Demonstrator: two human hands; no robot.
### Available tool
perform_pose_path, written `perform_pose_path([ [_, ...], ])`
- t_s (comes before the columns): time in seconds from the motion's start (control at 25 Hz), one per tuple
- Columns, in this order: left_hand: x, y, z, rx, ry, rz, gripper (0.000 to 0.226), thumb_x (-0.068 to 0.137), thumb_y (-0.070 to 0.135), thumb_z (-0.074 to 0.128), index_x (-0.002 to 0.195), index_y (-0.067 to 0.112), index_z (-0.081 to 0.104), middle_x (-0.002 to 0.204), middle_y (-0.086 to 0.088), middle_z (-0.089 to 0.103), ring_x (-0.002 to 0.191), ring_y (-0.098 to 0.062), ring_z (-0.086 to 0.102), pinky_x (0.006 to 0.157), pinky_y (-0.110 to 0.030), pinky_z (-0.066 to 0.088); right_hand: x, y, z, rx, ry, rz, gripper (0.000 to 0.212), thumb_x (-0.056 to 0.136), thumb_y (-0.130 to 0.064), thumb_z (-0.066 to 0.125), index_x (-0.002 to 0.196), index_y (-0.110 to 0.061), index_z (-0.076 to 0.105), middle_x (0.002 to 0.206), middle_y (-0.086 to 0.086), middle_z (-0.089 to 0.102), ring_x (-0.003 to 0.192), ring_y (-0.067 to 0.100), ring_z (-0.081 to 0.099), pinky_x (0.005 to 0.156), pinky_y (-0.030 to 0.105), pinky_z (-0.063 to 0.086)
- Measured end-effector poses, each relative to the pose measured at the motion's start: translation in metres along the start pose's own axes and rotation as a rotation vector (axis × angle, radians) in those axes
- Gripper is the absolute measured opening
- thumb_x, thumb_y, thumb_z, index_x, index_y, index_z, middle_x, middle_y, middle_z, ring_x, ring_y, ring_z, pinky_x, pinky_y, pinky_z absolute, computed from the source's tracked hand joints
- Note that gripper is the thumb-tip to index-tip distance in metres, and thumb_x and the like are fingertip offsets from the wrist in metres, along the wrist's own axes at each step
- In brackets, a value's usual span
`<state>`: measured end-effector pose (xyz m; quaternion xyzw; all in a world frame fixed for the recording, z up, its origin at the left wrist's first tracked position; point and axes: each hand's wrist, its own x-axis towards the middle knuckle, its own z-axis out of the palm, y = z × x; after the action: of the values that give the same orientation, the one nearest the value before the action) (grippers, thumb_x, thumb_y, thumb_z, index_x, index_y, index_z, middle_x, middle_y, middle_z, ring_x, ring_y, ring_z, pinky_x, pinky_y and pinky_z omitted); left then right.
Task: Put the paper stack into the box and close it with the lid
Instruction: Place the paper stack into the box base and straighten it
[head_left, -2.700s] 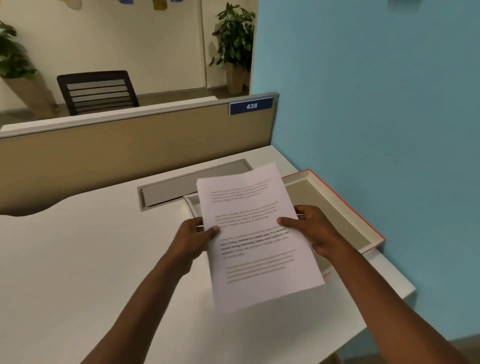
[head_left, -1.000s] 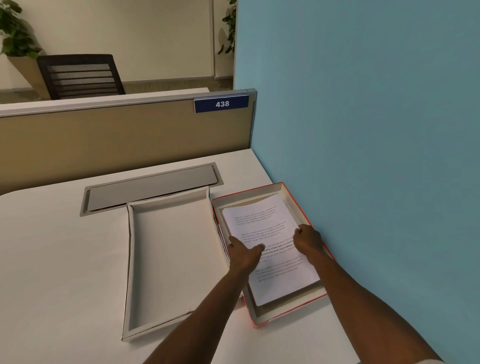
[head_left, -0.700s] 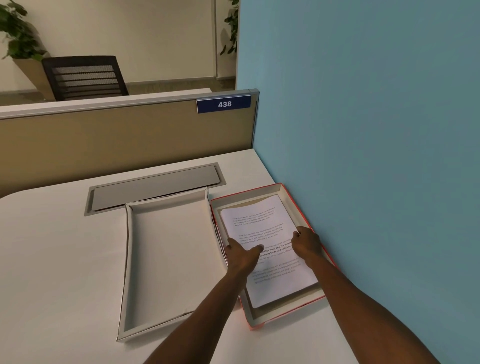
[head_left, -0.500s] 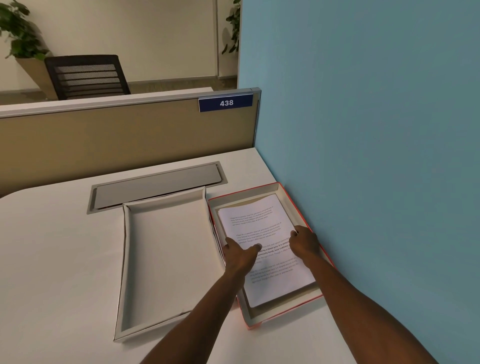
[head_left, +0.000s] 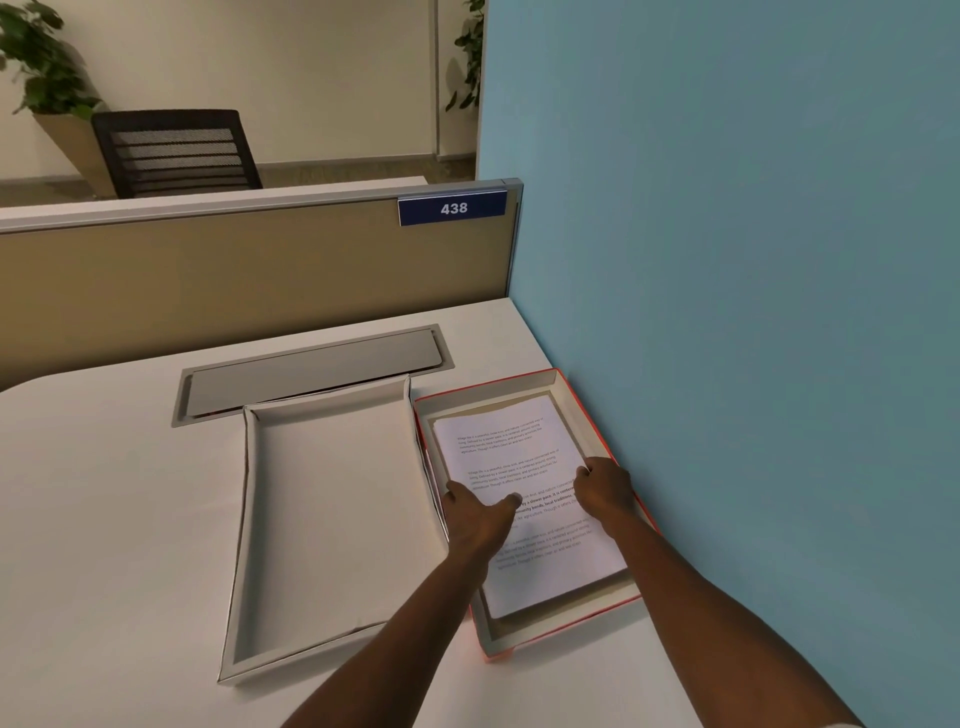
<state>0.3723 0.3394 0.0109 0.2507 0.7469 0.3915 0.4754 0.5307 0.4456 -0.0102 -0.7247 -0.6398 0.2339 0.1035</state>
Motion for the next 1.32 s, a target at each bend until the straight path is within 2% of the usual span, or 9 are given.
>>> perform_pose_path([
  [0.16,-0.002,-0.001,0.002,0.008,0.008,0.016,0.079,0.083,0.027,0.081,0.145,0.014,0.032,0.149,-0.009,0.045,0.135,-0.033,0.050,0.107,-0.048,0.049,-0.003,-0.002,0.002,0.002,0.027,-0.001,0.034,0.099,-0.015,0.046,0.120,0.002,0.068,0.126,0.020,0.067,0.118,0.036,0.062,0.096,0.035,0.050],
  [0.32,-0.007,-0.001,0.005,0.004,0.021,0.026,0.084,0.083,0.029,0.081,0.148,0.016,0.028,0.151,-0.007,0.041,0.137,-0.032,0.048,0.109,-0.048,0.049,-0.006,-0.003,0.005,-0.039,0.049,-0.008,0.034,0.099,-0.015,0.045,0.114,0.005,0.068,0.120,0.023,0.067,0.111,0.037,0.064,0.089,0.037,0.052],
  [0.56,-0.012,-0.002,0.011,-0.014,0.048,0.046,0.094,0.085,0.034,0.078,0.155,0.015,0.019,0.158,-0.006,0.034,0.144,-0.031,0.041,0.116,-0.047,0.042,-0.005,-0.002,0.002,-0.041,0.066,-0.044,0.036,0.100,-0.015,0.045,0.130,-0.001,0.061,0.131,0.018,0.065,0.121,0.034,0.061,0.098,0.037,0.051],
  [0.68,-0.012,0.001,0.012,-0.014,0.040,0.022,0.097,0.087,0.036,0.077,0.158,0.014,0.015,0.163,-0.006,0.030,0.149,-0.033,0.036,0.119,-0.049,0.039,-0.007,-0.001,0.003,-0.054,0.081,-0.042,0.033,0.100,-0.015,0.046,0.120,-0.001,0.067,0.121,0.018,0.069,0.112,0.034,0.066,0.090,0.036,0.054],
  [0.8,-0.011,0.003,0.009,-0.096,0.031,-0.022,0.085,0.085,0.034,0.078,0.150,0.014,0.026,0.156,-0.007,0.043,0.141,-0.033,0.046,0.111,-0.047,0.045,-0.007,-0.002,0.001,-0.036,0.066,-0.057,0.026,0.099,-0.011,0.046,0.100,-0.001,0.070,0.112,0.020,0.072,0.104,0.036,0.067,0.083,0.034,0.052],
  [0.88,-0.009,0.003,0.006,-0.116,0.026,-0.032,0.079,0.084,0.036,0.078,0.144,0.015,0.031,0.152,-0.007,0.047,0.136,-0.033,0.050,0.107,-0.047,0.047,-0.006,-0.002,-0.002,-0.019,0.066,-0.067,0.022,0.097,-0.008,0.046,0.082,-0.010,0.061,0.107,0.023,0.072,0.101,0.039,0.066,0.076,0.032,0.047],
  [1.04,-0.010,-0.001,0.001,-0.110,0.000,-0.015,0.073,0.087,0.037,0.075,0.141,0.017,0.032,0.152,-0.006,0.049,0.134,-0.032,0.053,0.105,-0.046,0.048,-0.003,-0.001,-0.002,0.013,0.069,-0.037,0.025,0.096,-0.007,0.047,0.076,-0.004,0.061,0.098,0.024,0.072,0.092,0.040,0.066,0.069,0.029,0.040],
  [1.24,-0.011,-0.004,-0.004,-0.137,-0.009,-0.005,0.077,0.090,0.040,0.072,0.149,0.017,0.028,0.154,-0.005,0.048,0.136,-0.033,0.053,0.110,-0.049,0.045,-0.002,0.003,0.003,0.034,0.107,-0.048,0.039,0.096,-0.006,0.047,0.059,-0.015,0.039,0.093,0.026,0.071,0.071,0.029,0.051,0.067,0.029,0.035],
  [1.32,-0.011,-0.005,-0.004,-0.096,-0.017,0.028,0.073,0.088,0.038,0.074,0.143,0.018,0.031,0.152,-0.006,0.050,0.133,-0.032,0.054,0.109,-0.047,0.047,-0.002,0.003,0.004,0.017,0.085,-0.044,0.029,0.098,-0.008,0.046,0.069,-0.010,0.050,0.098,0.027,0.071,0.074,0.029,0.052,0.068,0.030,0.038],
])
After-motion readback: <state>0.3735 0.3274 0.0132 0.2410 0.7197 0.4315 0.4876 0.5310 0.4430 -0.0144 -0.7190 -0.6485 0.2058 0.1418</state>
